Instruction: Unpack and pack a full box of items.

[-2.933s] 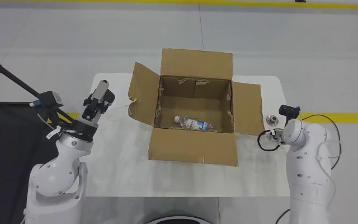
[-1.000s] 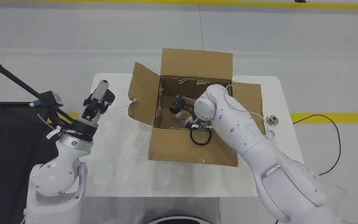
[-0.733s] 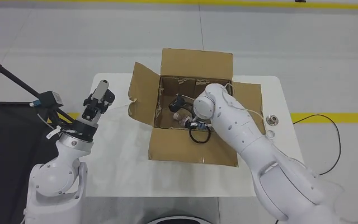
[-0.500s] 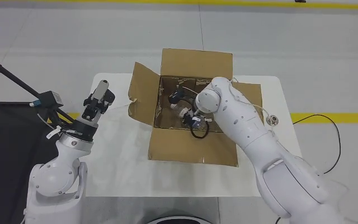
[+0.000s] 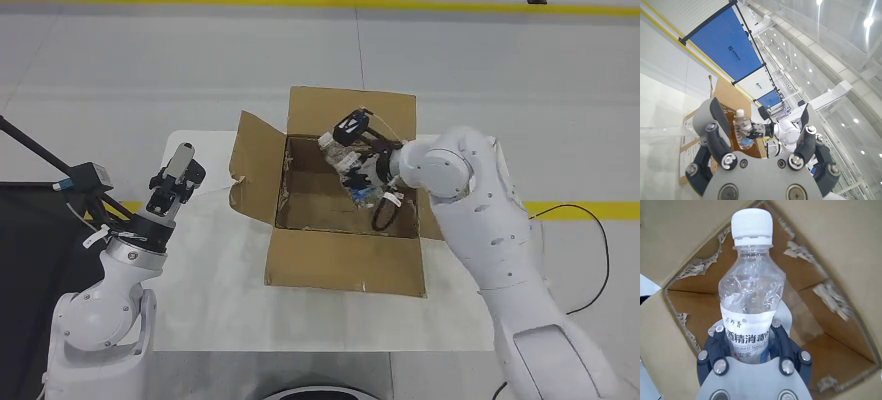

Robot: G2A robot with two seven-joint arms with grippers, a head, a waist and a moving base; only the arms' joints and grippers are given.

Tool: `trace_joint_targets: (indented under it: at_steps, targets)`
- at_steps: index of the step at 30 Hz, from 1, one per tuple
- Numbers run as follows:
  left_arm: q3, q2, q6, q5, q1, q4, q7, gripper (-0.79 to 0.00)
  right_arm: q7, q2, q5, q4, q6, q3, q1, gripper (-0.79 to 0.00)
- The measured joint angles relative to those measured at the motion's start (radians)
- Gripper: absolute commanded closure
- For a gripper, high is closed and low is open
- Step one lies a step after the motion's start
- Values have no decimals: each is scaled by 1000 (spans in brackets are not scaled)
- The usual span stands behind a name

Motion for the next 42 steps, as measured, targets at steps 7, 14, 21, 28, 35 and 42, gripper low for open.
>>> trace_joint_targets:
  at_steps: [7,14,21,28,35,42]
  targets:
    - [0,0,0,0,0,0,0,-785,103,73,-185,-497,228,370,-299,0]
    - [0,0,0,0,0,0,0,-785,126,99,-290,-435,343,550,-348,0]
    - [0,0,0,0,0,0,0,-785,95,113,-312,-100,347,564,-267,0]
    - [0,0,0,0,0,0,0,-785,108,122,-228,193,235,524,-168,0]
    - [0,0,0,0,0,0,0,-785,69,125,-210,353,182,466,-108,-83]
    - [0,0,0,0,0,0,0,-785,42,127,-197,420,187,419,-88,-259]
